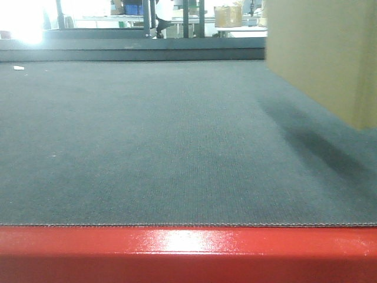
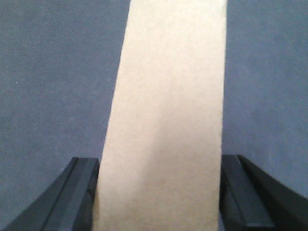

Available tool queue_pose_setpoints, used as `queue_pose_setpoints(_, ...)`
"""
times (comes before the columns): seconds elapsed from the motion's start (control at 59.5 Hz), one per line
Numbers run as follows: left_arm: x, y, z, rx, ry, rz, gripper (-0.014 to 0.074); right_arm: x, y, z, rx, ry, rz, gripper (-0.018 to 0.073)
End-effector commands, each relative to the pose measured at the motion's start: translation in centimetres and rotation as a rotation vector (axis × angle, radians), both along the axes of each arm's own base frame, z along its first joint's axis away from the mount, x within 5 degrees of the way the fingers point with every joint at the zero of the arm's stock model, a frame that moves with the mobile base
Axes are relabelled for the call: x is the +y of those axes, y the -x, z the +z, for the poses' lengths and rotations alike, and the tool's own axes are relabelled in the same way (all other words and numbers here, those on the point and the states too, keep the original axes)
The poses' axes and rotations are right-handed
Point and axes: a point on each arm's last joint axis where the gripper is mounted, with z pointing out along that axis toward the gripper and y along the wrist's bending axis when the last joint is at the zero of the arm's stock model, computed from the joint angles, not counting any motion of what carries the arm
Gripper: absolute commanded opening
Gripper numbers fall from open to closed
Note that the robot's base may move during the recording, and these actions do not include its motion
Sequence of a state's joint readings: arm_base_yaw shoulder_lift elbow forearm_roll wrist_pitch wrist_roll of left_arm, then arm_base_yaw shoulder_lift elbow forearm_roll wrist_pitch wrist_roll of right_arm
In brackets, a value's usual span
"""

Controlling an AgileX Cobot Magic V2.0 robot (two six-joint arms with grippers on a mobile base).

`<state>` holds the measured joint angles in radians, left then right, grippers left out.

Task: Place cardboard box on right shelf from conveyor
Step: 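Lift the tan box off the conveyor with the right gripper, then turn the base away from the conveyor holding the box in the right gripper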

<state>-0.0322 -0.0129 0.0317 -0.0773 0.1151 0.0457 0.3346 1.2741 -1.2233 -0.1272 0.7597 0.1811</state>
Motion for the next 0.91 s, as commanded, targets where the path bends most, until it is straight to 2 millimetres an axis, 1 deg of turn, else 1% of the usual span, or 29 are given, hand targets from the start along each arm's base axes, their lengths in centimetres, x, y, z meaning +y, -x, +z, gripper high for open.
queue_pose_setpoints(0.0,0.1,0.1,0.6,-0.093,0.009,0.005,-0.0116,-1.4,3.0,2.0,-0.203,-0.06,0.006,0.0144)
queue_pose_setpoints(0.05,0.1,0.1,0.6,-0.093,0.009,0.005,-0.0116,-1.9,4.5,1.2,-0.221,-0.066,0.01,0.0144)
queue_pose_setpoints(0.101,0.1,0.1,0.6,-0.093,0.009,0.005,-0.0116,-2.3,6.0,0.8,-0.245,-0.075,0.012,0.0144)
queue_pose_setpoints(0.151,0.1,0.1,0.6,-0.093,0.009,0.005,-0.0116,-2.9,7.9,0.6,-0.284,-0.088,0.015,0.0144)
queue_pose_setpoints(0.252,0.1,0.1,0.6,-0.093,0.009,0.005,-0.0116,-3.8,10.8,-0.4,-0.329,-0.103,0.018,0.0144)
queue_pose_setpoints(0.336,0.1,0.1,0.6,-0.093,0.009,0.005,-0.0116,-4.7,13.5,-0.4,-0.392,-0.124,0.021,0.0144)
queue_pose_setpoints(0.403,0.1,0.1,0.6,-0.093,0.009,0.005,-0.0116,-5.2,15.3,-0.3,-0.443,-0.14,0.021,0.0144)
queue_pose_setpoints(0.521,0.1,0.1,0.6,-0.093,0.009,0.005,-0.0116,-6.4,18.7,0.4,-0.556,-0.176,0.02,0.0144)
queue_pose_setpoints(0.622,0.1,0.1,0.6,-0.093,0.009,0.005,-0.0116,-7.2,21.2,1.0,-0.653,-0.207,0.02,0.0144)
queue_pose_setpoints(0.739,0.1,0.1,0.6,-0.093,0.009,0.005,-0.0116,-7.8,23.1,1.3,-0.721,-0.228,0.019,0.0144)
queue_pose_setpoints(0.824,0.1,0.1,0.6,-0.093,0.009,0.005,-0.0116,-8.0,23.6,1.3,-0.74,-0.235,0.019,0.0144)
queue_pose_setpoints(0.891,0.1,0.1,0.6,-0.093,0.009,0.005,-0.0116,-8.0,23.7,1.3,-0.742,-0.235,0.019,0.0144)
